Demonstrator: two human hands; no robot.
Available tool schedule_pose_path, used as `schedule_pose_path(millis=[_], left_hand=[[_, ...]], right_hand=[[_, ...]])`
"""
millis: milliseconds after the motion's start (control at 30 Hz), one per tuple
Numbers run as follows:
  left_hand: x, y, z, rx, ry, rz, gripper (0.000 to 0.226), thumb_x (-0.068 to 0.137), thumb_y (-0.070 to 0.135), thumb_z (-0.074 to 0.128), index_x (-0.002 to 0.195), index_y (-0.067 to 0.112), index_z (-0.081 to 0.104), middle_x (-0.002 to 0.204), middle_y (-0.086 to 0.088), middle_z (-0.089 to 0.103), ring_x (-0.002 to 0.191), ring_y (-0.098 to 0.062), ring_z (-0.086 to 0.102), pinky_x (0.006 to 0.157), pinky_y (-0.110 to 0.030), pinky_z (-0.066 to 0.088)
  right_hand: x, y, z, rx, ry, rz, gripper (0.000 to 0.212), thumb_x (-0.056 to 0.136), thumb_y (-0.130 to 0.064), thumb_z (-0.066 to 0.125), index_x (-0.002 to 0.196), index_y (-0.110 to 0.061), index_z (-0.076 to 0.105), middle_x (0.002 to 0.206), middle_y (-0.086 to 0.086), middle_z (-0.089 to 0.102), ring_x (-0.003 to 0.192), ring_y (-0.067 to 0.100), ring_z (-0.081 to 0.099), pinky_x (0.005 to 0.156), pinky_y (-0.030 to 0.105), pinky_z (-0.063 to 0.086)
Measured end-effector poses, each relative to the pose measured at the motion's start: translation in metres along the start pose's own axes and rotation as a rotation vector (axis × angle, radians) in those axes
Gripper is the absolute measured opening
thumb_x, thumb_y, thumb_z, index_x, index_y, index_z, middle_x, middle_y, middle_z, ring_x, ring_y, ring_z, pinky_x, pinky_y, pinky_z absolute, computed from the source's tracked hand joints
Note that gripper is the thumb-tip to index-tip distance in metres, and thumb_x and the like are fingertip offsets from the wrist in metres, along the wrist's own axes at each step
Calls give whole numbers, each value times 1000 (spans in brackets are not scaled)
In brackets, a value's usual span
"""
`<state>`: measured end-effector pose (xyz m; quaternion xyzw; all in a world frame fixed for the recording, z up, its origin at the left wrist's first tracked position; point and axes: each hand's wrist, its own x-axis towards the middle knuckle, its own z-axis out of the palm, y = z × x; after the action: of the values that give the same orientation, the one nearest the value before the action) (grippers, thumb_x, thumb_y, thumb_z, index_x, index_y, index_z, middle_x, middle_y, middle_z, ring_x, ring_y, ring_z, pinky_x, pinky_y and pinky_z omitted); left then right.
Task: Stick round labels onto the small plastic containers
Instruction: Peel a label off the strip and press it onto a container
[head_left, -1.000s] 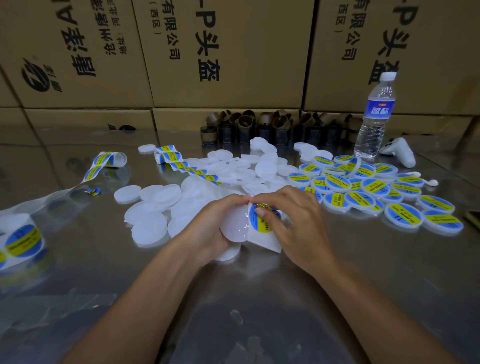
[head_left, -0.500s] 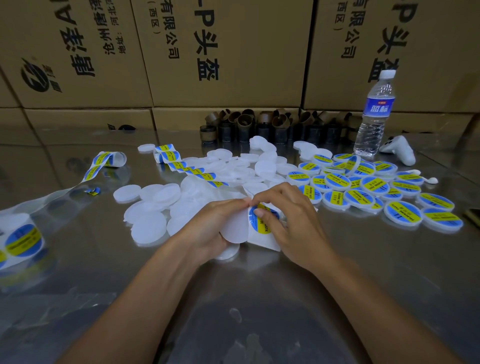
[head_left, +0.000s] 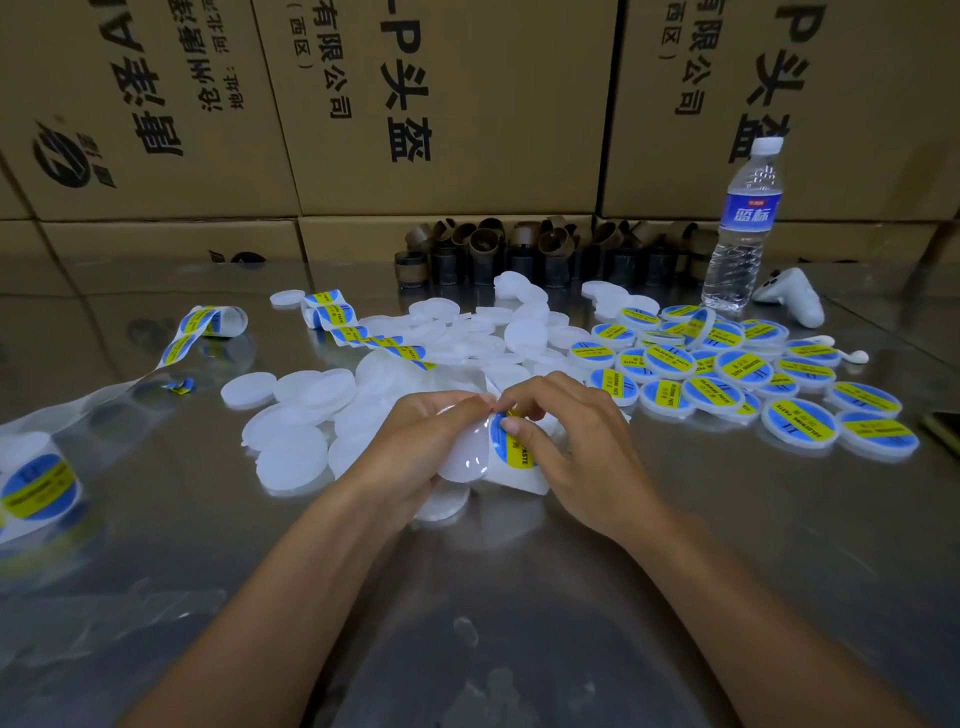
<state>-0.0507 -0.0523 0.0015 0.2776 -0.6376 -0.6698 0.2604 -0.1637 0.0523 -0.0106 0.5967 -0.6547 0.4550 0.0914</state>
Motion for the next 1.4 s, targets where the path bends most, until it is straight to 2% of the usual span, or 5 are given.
schedule_pose_path(millis=[333, 467, 667, 1167, 1400], left_hand=[[1, 1, 0, -114, 26, 29, 18, 90, 12, 57, 74, 9, 65, 77, -7, 70, 62, -13, 61, 50, -17, 46], [0, 4, 2, -146, 0, -9, 16, 90, 13, 57, 94, 2, 68, 96, -18, 71, 79, -23, 65, 64, -26, 50], [0, 4, 1, -192, -17, -96, 36, 90, 17, 59, 56, 13, 73, 62, -9, 67, 47, -17, 62, 44, -19, 48], [0, 3, 3, -150, -61, -103, 19, 89, 19, 61, 79, 11, 75, 81, -7, 74, 61, -11, 67, 49, -17, 49], [0, 4, 0, -166, -115, -103, 24, 89, 22, 59, 106, 9, 70, 107, -11, 71, 92, -22, 65, 75, -30, 48]], right_hand=[[4, 2, 7, 469, 101, 473, 32, 79, -35, 70, 103, -34, 48, 71, -11, 64, 69, 0, 57, 69, 18, 40], [7, 0, 2, 579, 128, 419, 36, 77, -19, 74, 105, -28, 54, 74, -7, 67, 71, 2, 61, 79, 27, 47], [5, -3, 1, 513, 163, 333, 37, 75, -10, 77, 100, -29, 57, 77, -12, 63, 78, 1, 59, 81, 31, 49], [7, 3, 1, 513, 179, 306, 34, 73, -11, 77, 91, -35, 61, 66, -23, 62, 69, -3, 58, 69, 10, 41], [7, 4, -1, 504, 143, 306, 36, 74, -11, 76, 92, -40, 62, 68, -22, 65, 73, -4, 60, 72, 5, 38]])
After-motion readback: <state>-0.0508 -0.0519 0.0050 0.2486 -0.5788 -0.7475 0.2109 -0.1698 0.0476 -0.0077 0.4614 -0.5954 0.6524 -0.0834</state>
